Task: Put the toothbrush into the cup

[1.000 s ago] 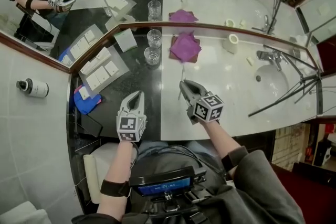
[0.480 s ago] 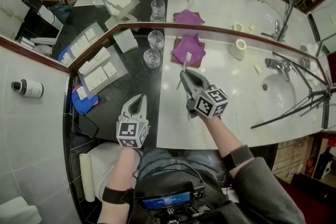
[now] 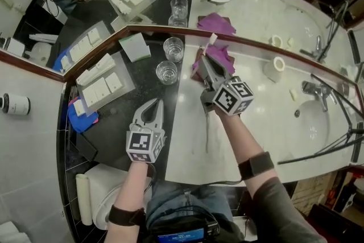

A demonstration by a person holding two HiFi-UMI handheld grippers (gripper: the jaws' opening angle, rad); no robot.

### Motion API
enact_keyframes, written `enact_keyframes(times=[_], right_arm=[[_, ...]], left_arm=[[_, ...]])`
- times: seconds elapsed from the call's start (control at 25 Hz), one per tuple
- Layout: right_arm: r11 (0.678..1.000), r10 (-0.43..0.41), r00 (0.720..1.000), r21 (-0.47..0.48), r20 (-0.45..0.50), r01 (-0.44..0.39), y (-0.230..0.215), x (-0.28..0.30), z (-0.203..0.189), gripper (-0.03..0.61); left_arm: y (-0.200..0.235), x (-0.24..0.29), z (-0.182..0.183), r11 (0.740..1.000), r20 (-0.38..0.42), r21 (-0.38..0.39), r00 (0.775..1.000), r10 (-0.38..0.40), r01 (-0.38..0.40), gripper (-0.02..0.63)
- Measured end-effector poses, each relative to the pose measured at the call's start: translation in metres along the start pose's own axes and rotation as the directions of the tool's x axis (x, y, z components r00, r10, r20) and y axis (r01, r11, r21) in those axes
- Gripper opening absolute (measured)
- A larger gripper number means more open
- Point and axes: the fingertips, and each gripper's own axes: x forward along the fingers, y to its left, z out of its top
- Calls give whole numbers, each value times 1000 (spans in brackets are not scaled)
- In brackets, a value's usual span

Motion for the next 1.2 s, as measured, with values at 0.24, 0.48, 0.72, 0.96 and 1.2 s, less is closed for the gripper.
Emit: enact_keyframes(times=[0.24,0.48,0.72,0.96,1.2], right_arm=[[1000,21,999,7,24,-22,-16,41,-3,60],[999,47,996,12,73,-48,-14,73,8,60],[998,65,993,-28,99,-63,-8,95,17,60],[997,59,996,-52,71,-56,-6,107,4,60],[996,22,1000,-82,6,-21,-15,111,-21,60]], left_arm=[[10,34,-4,1000,21,-9,1000,5,-5,3],[17,49,-5,1000,29,-8,1000,6,-6,3],[23,57,-3,1000,36,-2,999,5,-5,3],[26,58,-7,1000,29,-12,1000,-10,11,4],[40,53,-20,1000,13,-28,1000,7,-7,3]])
